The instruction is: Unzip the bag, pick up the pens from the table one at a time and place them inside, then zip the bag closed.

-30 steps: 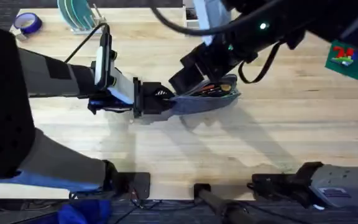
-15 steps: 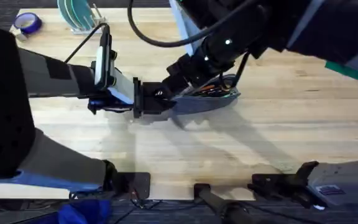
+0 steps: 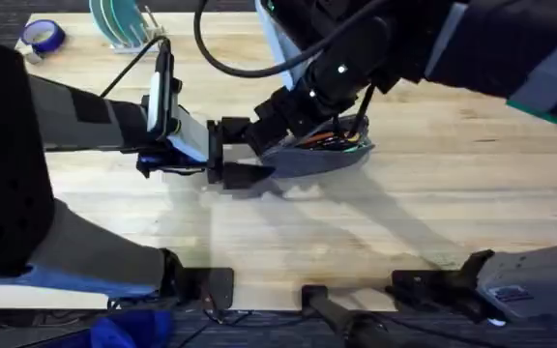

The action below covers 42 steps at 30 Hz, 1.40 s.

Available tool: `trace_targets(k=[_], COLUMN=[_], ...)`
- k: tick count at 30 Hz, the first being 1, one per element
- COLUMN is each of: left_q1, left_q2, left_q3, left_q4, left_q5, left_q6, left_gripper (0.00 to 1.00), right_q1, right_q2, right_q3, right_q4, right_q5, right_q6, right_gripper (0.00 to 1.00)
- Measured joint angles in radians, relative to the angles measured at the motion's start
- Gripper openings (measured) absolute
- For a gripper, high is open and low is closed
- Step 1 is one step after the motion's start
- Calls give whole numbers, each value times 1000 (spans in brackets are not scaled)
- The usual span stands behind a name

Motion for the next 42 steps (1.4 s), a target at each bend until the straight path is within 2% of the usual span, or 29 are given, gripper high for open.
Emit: trace_targets(k=[2, 4, 6, 11, 16, 24, 34, 37, 42], left_q1=[0, 0, 0, 0, 0, 0, 0, 0, 0], left_q2=[0, 0, 0, 0, 0, 0, 0, 0, 0], left_q3=[0, 0, 0, 0, 0, 0, 0, 0, 0], left_q4=[0, 0, 0, 0, 0, 1, 1, 1, 1], left_q5=[0, 0, 0, 0, 0, 0, 0, 0, 0], left_q6=[0, -1, -3, -3, -3, -3, -3, -3, -3], left_gripper=[673, 928, 988, 995, 995, 995, 995, 995, 995], right_q1=[0, 0, 0, 0, 0, 0, -7, -31, -121], right_q2=[0, 0, 0, 0, 0, 0, 0, 0, 0], right_q3=[0, 0, 0, 0, 0, 0, 0, 0, 0], right_q4=[0, 0, 0, 0, -12, -46, -48, -50, -60], right_q5=[0, 0, 0, 0, -4, -143, -216, -258, -370], right_q6=[0, 0, 0, -9, -85, -364, -698, -768, -818], right_gripper=[997, 997, 997, 998, 998, 998, 998, 998, 997])
